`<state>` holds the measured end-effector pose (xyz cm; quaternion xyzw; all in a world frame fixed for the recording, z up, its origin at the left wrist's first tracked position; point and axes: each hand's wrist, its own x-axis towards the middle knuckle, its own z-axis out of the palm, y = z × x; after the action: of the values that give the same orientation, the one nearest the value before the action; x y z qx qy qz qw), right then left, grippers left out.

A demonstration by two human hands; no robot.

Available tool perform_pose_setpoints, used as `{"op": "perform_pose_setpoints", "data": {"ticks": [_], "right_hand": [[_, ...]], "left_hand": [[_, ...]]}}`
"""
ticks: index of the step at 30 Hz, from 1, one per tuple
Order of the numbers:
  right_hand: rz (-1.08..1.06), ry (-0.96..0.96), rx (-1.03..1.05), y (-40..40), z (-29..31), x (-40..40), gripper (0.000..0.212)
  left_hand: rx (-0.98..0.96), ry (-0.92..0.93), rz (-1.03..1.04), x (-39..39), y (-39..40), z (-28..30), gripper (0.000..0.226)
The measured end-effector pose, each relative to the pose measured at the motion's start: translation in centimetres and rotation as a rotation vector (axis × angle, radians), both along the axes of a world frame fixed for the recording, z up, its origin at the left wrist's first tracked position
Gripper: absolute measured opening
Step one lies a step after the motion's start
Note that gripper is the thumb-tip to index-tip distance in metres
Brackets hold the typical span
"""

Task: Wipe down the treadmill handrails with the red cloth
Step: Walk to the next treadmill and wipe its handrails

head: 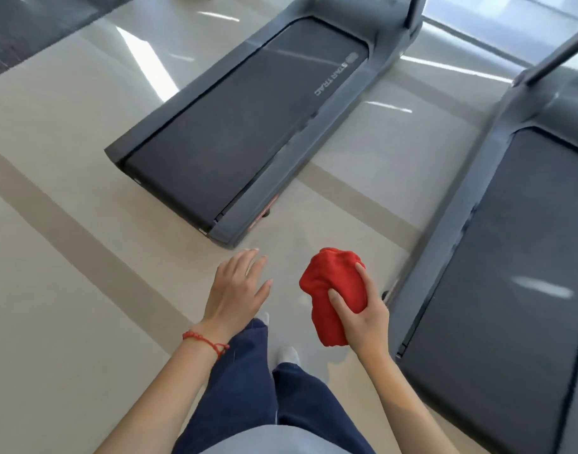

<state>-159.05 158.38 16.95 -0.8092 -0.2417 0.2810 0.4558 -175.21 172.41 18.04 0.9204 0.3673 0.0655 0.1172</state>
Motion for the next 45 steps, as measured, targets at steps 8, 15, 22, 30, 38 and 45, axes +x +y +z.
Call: {"op": "perform_pose_setpoints", "data": {"ticks": [8, 15, 22, 30, 38, 45], "right_hand": [[-0.286, -0.018, 0.023, 3.9, 0.7, 2.0, 0.061], [-0.431, -0.038, 0.041, 7.0, 1.5, 4.5, 0.062], [-0.5, -0.035, 0.053, 8.6, 2.1, 11.2, 0.063], [-0.49, -0.039, 0.062, 9.7, 2.1, 23.6, 0.064], [-0.504, -0.061, 0.08, 10.9, 3.3, 34.4, 0.064], [-0.572, -0.081, 0.118, 13.1, 4.3, 41.9, 0.064]], "left_hand": [[0.009, -0.008, -0.31, 6.5, 8.7, 0.0, 0.044], [0.0, -0.043, -0.427, 11.8, 13.4, 0.4, 0.044], [-0.029, -0.043, -0.495, 19.3, 15.2, 0.5, 0.044], [-0.06, -0.053, -0.448, 31.3, 16.0, 0.7, 0.042], [-0.066, -0.057, -0.46, 41.8, 17.4, 3.0, 0.048], [-0.072, -0.079, -0.553, 50.8, 20.2, 4.1, 0.048]]}}
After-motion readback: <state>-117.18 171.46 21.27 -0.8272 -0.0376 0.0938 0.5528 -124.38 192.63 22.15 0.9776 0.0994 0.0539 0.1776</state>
